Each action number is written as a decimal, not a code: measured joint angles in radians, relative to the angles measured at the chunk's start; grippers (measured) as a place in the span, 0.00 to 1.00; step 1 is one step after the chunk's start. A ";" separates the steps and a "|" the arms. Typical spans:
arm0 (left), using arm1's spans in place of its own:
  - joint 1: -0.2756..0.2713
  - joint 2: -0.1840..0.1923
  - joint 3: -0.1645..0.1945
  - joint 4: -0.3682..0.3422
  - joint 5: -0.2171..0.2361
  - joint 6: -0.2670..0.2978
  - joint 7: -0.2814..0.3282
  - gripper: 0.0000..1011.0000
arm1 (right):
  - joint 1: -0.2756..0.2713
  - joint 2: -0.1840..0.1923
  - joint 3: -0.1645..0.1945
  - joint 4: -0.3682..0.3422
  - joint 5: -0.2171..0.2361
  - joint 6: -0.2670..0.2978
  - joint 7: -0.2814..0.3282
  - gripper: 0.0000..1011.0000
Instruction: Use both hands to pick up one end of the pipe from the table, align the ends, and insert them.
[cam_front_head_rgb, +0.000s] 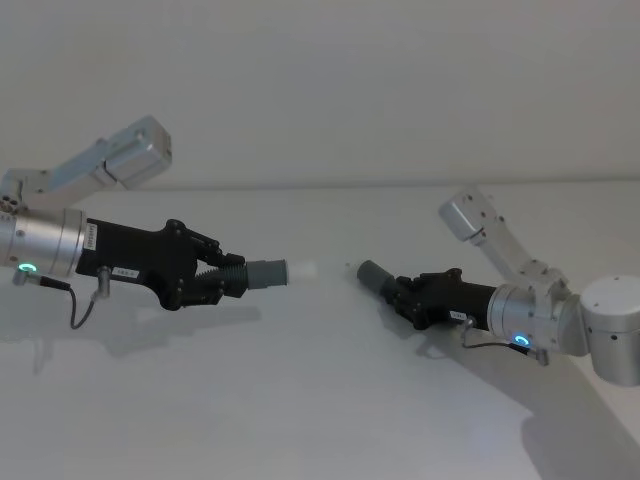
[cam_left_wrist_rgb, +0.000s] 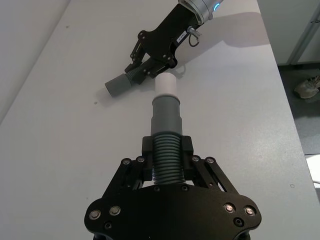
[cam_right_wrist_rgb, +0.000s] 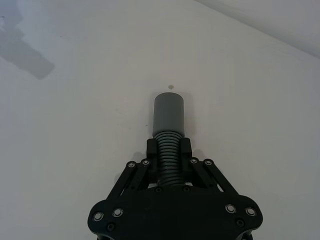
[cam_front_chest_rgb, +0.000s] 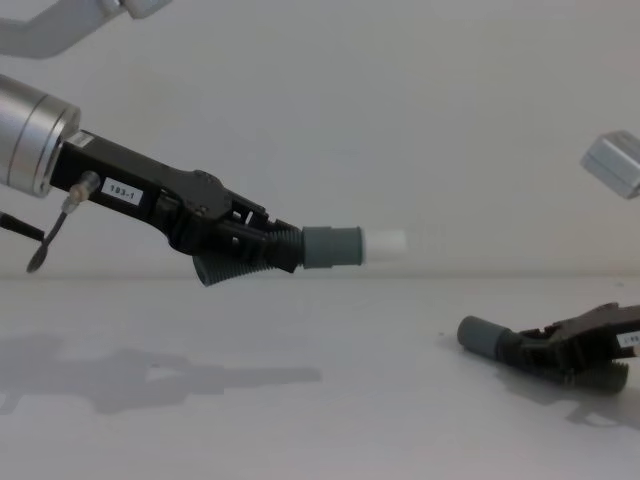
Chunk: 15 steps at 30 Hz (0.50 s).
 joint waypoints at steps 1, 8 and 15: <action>0.000 0.000 0.000 0.000 0.000 0.000 0.000 0.29 | 0.000 0.000 0.000 0.000 0.000 0.000 0.000 0.23; 0.000 0.000 0.000 0.000 0.000 0.000 0.000 0.29 | -0.017 0.010 0.013 -0.021 0.007 -0.007 -0.012 0.23; 0.000 0.000 0.000 0.000 0.000 0.000 0.000 0.29 | -0.062 0.044 0.039 -0.085 0.008 -0.046 -0.038 0.23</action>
